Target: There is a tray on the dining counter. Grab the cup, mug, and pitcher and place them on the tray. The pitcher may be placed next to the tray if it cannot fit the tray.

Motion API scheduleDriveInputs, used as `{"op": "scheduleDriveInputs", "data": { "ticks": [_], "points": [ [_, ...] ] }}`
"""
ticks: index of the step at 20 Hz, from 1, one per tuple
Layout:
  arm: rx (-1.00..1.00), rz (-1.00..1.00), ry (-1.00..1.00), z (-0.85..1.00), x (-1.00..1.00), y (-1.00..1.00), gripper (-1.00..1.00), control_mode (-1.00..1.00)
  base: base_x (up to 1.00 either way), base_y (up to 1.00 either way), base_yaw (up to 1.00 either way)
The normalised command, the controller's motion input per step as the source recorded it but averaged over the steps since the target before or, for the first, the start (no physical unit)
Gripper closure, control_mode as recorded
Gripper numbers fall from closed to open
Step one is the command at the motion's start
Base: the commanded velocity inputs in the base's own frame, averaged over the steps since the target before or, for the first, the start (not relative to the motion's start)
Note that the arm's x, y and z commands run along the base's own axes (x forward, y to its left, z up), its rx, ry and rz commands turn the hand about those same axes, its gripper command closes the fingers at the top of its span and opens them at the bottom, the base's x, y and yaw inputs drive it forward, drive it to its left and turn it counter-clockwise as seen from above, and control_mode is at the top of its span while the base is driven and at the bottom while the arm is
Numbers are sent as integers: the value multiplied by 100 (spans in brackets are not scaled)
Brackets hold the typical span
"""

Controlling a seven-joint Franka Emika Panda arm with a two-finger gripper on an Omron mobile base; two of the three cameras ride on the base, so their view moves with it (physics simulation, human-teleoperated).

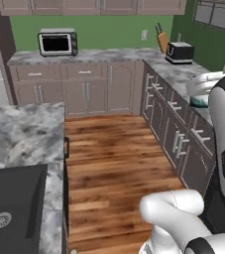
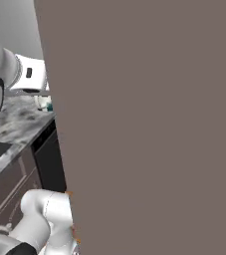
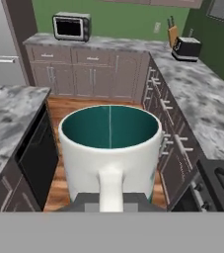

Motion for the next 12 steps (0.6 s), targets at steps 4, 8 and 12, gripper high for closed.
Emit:
{"op": "scheduleDriveInputs", "data": {
  "ticks": [4, 8, 12],
  "points": [
    [0, 0, 0, 0, 0, 0, 100, 100, 98, 0, 0],
    [0, 0, 0, 0, 0, 0, 100, 100, 100, -12, 9],
    [0, 0, 0, 0, 0, 0, 100, 100, 100, -21, 18]
  ]
}}
